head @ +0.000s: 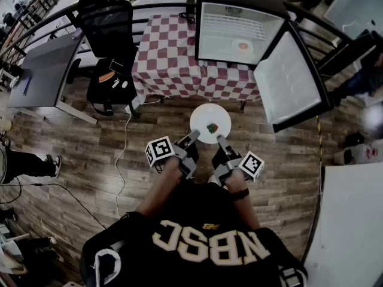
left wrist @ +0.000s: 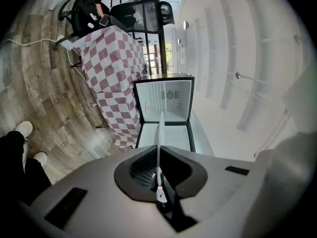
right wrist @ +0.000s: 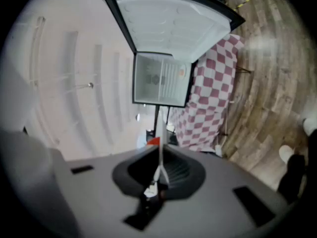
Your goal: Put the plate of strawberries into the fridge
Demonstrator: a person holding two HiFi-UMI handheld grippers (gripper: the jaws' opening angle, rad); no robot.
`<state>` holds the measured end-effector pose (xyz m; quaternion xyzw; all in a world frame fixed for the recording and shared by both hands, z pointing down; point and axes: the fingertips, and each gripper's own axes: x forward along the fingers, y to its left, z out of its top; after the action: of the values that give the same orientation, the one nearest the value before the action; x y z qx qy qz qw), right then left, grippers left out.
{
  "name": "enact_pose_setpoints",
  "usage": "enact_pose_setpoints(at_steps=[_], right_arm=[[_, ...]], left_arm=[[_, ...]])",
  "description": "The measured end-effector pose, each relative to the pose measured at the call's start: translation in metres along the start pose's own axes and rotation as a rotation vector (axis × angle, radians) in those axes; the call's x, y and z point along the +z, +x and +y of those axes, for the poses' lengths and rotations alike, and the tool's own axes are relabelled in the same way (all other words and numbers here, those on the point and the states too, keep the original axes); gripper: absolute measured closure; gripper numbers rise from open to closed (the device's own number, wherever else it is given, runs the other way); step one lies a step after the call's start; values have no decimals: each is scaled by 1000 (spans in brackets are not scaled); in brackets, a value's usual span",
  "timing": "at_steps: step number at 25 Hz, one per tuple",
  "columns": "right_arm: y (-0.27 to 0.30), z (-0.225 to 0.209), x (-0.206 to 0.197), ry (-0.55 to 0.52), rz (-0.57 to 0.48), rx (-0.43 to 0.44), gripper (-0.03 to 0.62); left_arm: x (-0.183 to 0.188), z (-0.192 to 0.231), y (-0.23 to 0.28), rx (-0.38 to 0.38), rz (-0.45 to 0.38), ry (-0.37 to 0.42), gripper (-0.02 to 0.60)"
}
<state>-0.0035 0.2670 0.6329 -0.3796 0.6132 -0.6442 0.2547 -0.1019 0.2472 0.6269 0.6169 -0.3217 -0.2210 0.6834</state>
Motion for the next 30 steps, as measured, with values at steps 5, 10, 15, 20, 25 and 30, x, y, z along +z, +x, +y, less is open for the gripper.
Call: enact_pose_setpoints(at_steps=[5, 10, 15, 20, 25, 30], right_arm=[[14, 3, -3, -17, -1, -1, 557], [24, 0, -6, 20, -25, 9, 558], [25, -1, -5, 41, -66, 9, 558], [22, -9, 11, 77, -98, -6, 557], [50, -13, 47, 110, -95, 28, 557], [92, 4, 106, 84, -43, 32, 557]], left_arm=[[15, 0, -1, -9, 3, -8, 552], [26, 1, 0, -16, 22, 13, 552], [27, 3, 4, -14, 46, 3, 552], [20, 7, 18, -2, 73, -24, 552], [40, 8, 57, 3, 52, -34, 552], [70, -14, 113, -10, -6, -22, 552]])
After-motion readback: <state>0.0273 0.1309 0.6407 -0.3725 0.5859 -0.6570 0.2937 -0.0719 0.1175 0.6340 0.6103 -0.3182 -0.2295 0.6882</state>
